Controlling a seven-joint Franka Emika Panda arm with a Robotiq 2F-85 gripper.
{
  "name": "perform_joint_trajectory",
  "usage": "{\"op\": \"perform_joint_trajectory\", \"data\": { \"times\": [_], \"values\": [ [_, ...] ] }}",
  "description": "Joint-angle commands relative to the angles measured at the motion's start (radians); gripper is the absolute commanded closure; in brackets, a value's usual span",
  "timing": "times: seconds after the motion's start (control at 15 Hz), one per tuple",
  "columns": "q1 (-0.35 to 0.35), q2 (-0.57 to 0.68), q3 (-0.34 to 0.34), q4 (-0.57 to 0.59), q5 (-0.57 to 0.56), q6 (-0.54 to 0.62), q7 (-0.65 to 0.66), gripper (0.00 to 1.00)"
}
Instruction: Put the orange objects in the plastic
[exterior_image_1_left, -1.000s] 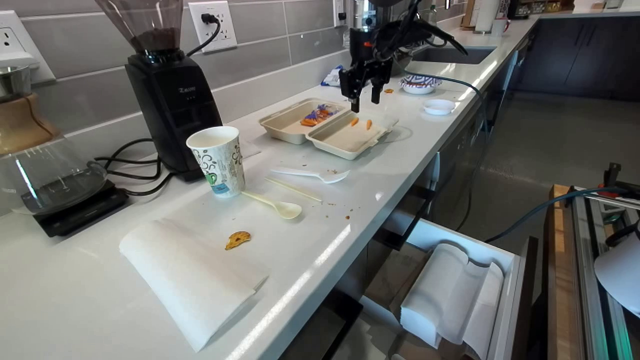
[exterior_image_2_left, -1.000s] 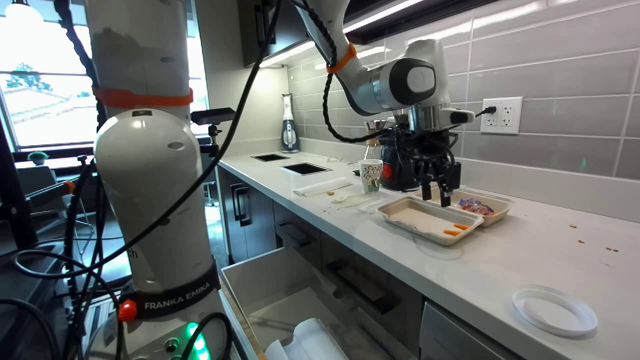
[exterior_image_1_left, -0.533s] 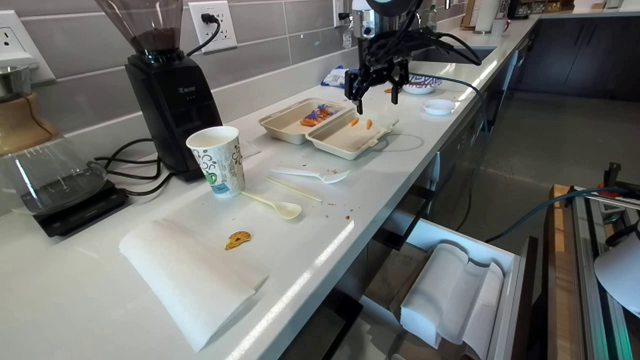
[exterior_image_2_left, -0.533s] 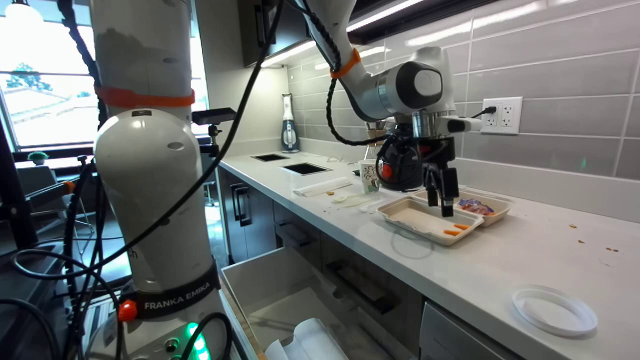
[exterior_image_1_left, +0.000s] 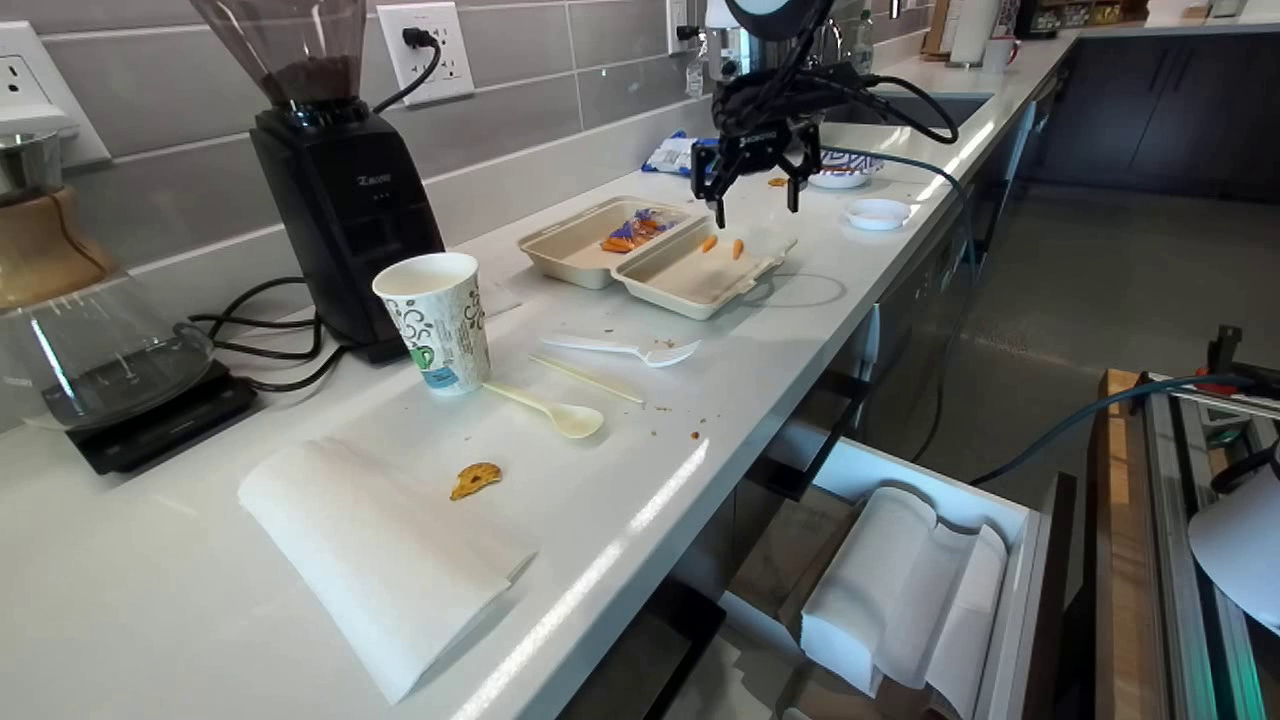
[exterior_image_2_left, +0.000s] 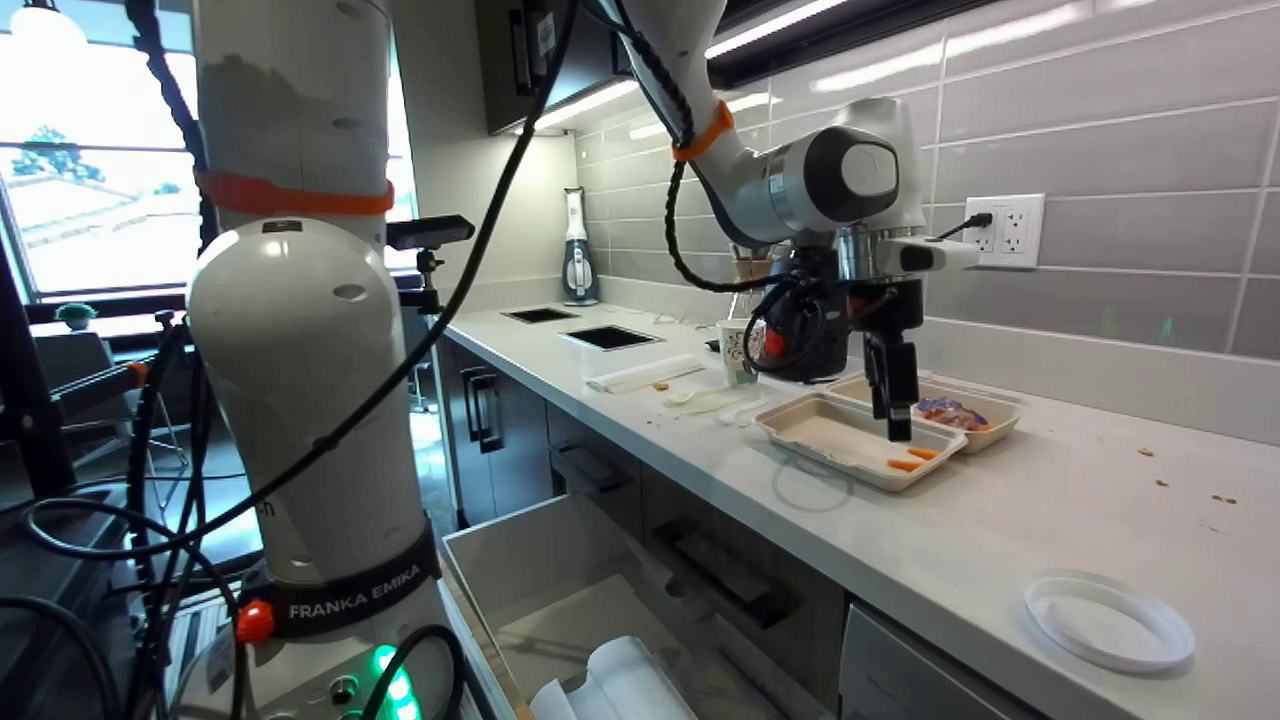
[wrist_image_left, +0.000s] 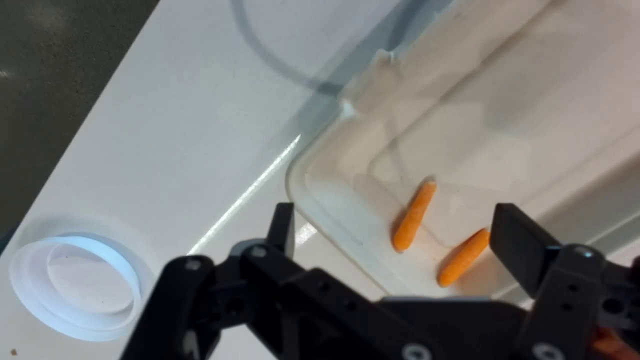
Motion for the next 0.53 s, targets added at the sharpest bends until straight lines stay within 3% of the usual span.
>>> {"op": "perform_joint_trajectory", "data": {
  "times": [0.0, 0.13, 0.47],
  "values": [
    [0.021, 0.079, -0.012, 0.088, -0.029, -0.063, 0.215, 0.0],
    [0.023, 0.104, -0.011, 0.116, -0.007, -0.089, 0.287, 0.0],
    [0.024, 0.141, -0.014, 0.132, 0.022, -0.03, 0.367, 0.0]
  ]
}}
